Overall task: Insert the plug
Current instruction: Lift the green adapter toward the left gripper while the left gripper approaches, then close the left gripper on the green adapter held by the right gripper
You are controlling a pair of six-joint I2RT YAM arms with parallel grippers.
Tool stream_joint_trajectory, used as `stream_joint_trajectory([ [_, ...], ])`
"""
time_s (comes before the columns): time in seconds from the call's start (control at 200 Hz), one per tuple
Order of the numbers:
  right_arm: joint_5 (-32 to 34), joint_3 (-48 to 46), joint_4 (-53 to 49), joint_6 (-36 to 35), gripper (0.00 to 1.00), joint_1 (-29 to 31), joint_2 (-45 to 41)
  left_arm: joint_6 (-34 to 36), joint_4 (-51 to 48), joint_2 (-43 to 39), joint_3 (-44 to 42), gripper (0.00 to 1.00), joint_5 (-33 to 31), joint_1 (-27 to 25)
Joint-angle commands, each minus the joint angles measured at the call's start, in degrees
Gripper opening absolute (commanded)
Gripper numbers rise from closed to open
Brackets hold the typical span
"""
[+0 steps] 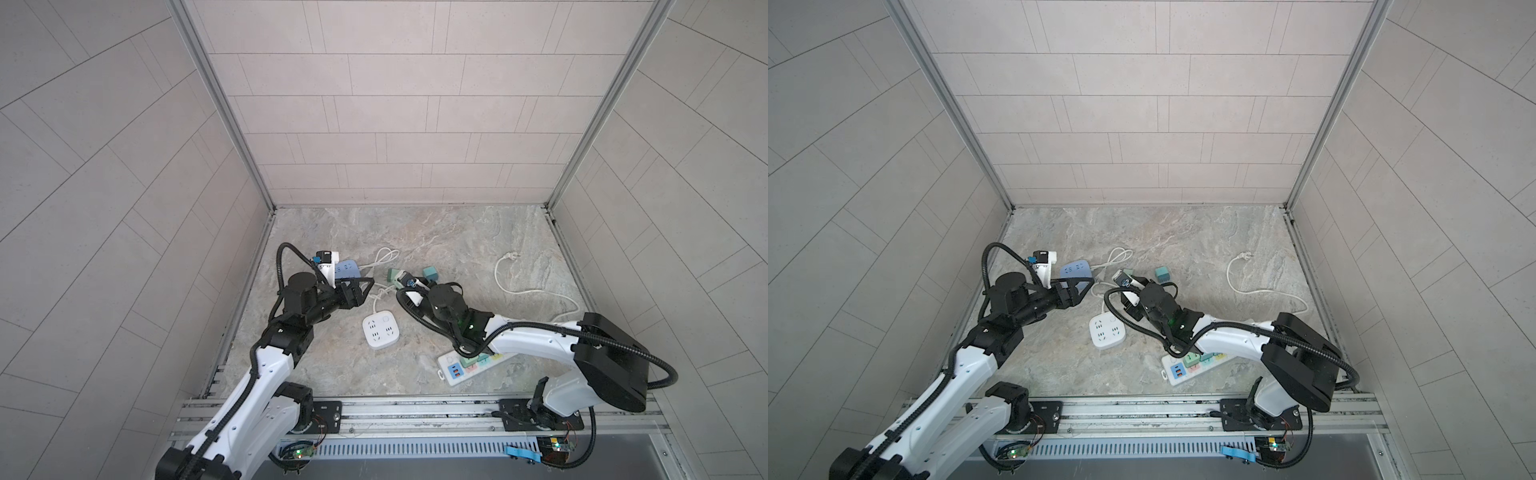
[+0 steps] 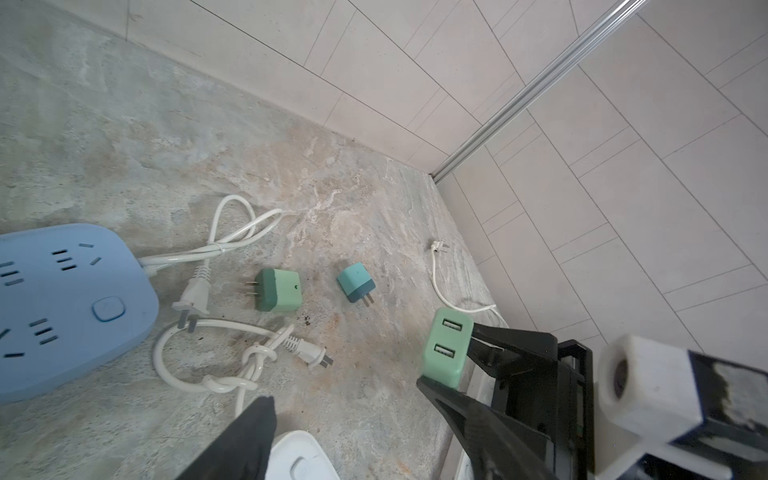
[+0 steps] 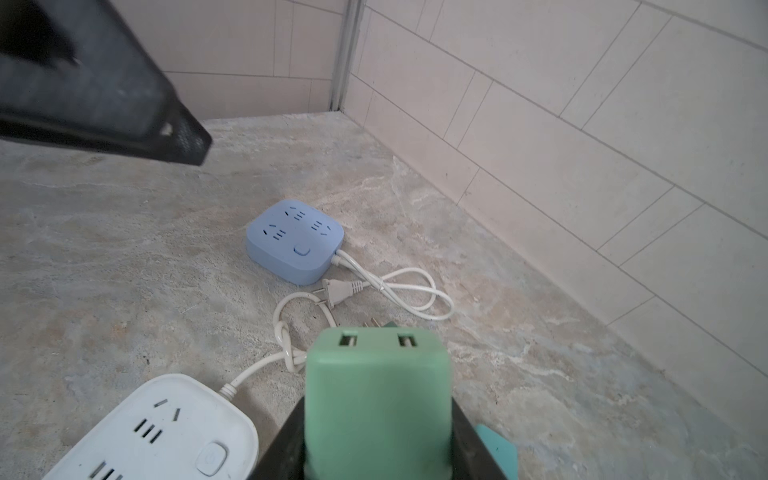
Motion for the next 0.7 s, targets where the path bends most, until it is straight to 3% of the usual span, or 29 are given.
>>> stream_joint_trajectory([
  [0.0, -3.46, -0.81, 5.61, -5.84, 0.00, 0.54, -3.37, -0.24, 5.00, 0.45, 2.22, 0.76, 6.00, -0.04],
  [0.22, -9.73, -3.32, 6.24, -9.19, 0.00, 1.52, -7.17, 0.95, 5.42, 0.50, 4.14, 0.72, 9.28, -2.87],
  [0.46, -13.16, -5.82, 7.45, -14.80, 0.00, 2.92, -9.94, 7.33, -1.49, 2.60, 8.05, 0.71, 5.36, -10.86],
  [0.55, -16.98, -8.30, 8.78, -21.98, 0.00, 2.96, -10.59, 8.71, -3.31, 3.22, 8.97, 0.70, 3.64, -13.07],
  [0.696, -14.88, -7.87, 7.97, -23.15, 0.00, 2.97, -10.92, 9.64, -4.90, 3.35, 9.91, 0.70, 3.04, -14.44],
])
